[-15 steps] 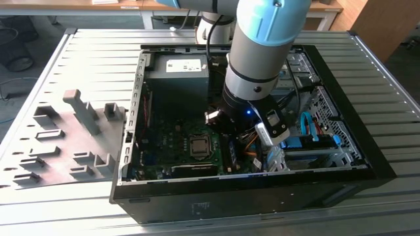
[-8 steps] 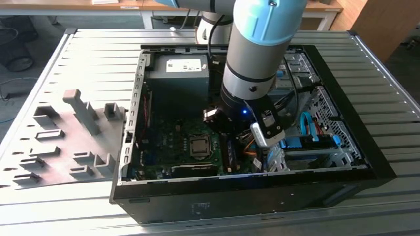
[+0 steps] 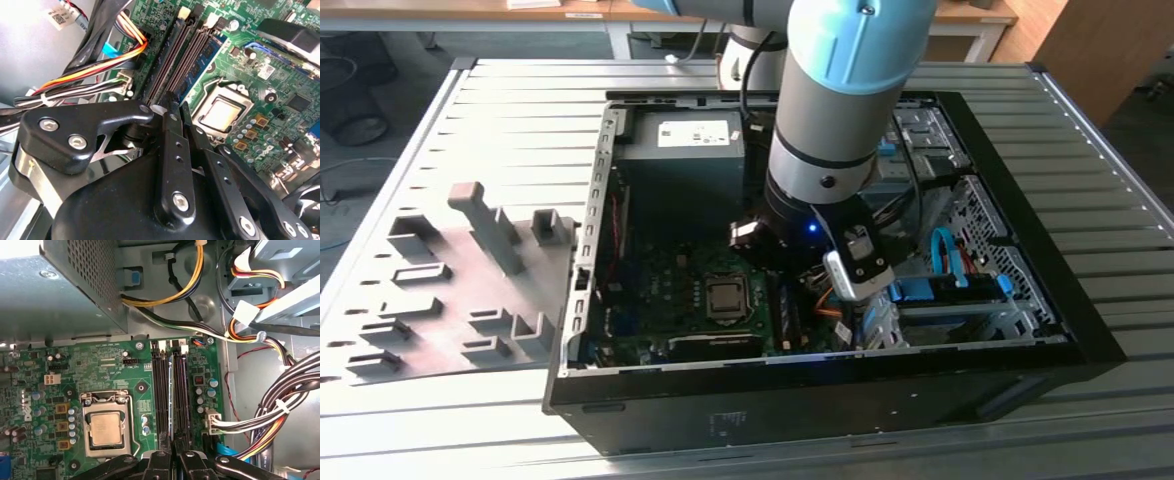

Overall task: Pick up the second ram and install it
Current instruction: 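Insert the second ram into the second slot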

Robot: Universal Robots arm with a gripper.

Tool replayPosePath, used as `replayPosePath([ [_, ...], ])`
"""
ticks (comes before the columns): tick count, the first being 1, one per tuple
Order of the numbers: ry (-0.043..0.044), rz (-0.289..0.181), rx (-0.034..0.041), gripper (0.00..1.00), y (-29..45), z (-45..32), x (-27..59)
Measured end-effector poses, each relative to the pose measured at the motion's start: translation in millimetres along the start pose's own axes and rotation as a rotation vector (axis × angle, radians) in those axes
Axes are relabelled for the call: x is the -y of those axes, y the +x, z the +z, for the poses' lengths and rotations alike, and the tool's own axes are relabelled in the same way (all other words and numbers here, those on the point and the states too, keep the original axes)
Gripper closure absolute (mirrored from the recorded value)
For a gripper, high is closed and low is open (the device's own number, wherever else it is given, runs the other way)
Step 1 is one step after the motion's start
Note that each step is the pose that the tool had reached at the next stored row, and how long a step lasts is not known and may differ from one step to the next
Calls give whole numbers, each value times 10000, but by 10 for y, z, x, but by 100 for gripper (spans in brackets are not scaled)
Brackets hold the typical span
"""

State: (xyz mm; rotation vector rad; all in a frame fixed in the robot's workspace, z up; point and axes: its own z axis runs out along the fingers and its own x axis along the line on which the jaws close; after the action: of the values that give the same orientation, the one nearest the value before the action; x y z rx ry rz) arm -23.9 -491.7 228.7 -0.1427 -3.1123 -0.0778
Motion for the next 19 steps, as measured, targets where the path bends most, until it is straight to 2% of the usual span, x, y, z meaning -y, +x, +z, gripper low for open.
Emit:
replayPosePath([
  [6,8,-7,-2,86,1,31,1],
  [10,19,-424,-20,86,3,36,1],
  [19,59,-355,-14,86,26,73,-7],
])
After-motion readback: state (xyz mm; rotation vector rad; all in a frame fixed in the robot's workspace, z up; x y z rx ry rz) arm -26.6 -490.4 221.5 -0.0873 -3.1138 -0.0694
